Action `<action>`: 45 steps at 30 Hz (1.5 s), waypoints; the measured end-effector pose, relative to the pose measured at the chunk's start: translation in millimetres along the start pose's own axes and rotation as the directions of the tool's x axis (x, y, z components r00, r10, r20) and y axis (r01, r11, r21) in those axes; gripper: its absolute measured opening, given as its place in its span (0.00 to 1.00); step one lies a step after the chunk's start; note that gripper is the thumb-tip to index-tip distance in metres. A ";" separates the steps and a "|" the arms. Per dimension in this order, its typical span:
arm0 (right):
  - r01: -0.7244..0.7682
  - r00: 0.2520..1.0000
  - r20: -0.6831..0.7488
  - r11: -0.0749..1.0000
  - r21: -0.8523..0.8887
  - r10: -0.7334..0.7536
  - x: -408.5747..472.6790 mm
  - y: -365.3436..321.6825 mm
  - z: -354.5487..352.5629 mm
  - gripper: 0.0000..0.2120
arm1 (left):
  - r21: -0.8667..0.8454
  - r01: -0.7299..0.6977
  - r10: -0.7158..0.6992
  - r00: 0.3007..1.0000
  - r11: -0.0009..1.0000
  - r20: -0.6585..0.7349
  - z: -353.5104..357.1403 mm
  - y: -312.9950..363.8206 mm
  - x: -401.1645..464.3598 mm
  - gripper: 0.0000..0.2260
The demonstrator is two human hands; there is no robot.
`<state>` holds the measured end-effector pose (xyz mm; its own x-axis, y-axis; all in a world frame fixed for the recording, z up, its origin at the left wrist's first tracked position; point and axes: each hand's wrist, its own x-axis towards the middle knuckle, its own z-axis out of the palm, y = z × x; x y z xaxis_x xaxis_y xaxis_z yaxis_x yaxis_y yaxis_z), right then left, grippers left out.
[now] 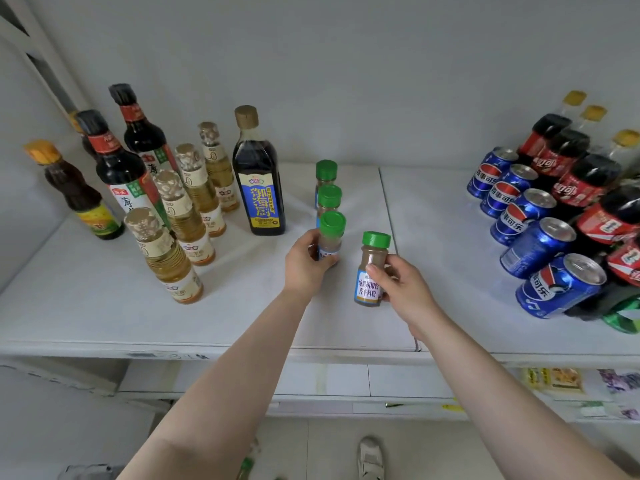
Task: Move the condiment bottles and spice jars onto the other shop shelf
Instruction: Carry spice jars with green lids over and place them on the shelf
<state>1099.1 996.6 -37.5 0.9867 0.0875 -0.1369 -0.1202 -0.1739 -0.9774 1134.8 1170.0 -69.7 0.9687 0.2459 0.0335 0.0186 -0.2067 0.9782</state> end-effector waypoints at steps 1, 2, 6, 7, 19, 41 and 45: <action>0.004 1.000 0.005 1.000 0.001 -0.004 1.4 0.4 0.5 0.02 | 0.003 -0.003 0.003 1.000 1.000 0.003 0.0 -0.8 0.6 0.20; 0.007 1.000 0.009 1.000 0.002 -0.007 2.5 0.7 0.9 0.02 | 0.011 -0.006 0.006 1.000 1.000 0.006 -0.3 -0.7 0.3 0.20; 0.011 1.000 0.019 1.000 -0.010 -0.010 5.1 1.3 2.7 0.03 | 0.024 -0.012 0.011 1.000 1.000 0.009 -0.7 -1.1 -2.2 0.20; 0.011 1.000 0.019 1.000 -0.014 -0.010 5.1 1.2 2.9 0.03 | 0.029 -0.013 0.013 1.000 0.999 0.008 -0.8 -1.0 -2.7 0.20; 0.021 1.000 -0.011 1.000 -0.022 -0.021 2.2 8.8 -2.7 0.08 | -0.051 0.016 -0.015 1.000 0.999 0.012 -3.9 3.6 -14.9 0.29; 0.178 0.984 0.016 0.982 -0.066 -0.177 2.0 18.0 57.7 0.16 | -0.181 0.257 -0.252 0.966 0.949 0.051 -47.9 18.6 -72.7 0.14; 0.178 0.984 0.029 0.981 -0.079 -0.176 0.8 18.3 56.2 0.15 | -0.163 0.258 -0.256 0.966 0.952 0.035 -49.1 16.4 -76.0 0.13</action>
<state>1091.5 1048.6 -64.5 0.9888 0.1454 0.0330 0.0666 -0.2328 -0.9702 1049.3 1194.5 -46.2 0.9398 0.2570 -0.2252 0.2276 0.0208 0.9735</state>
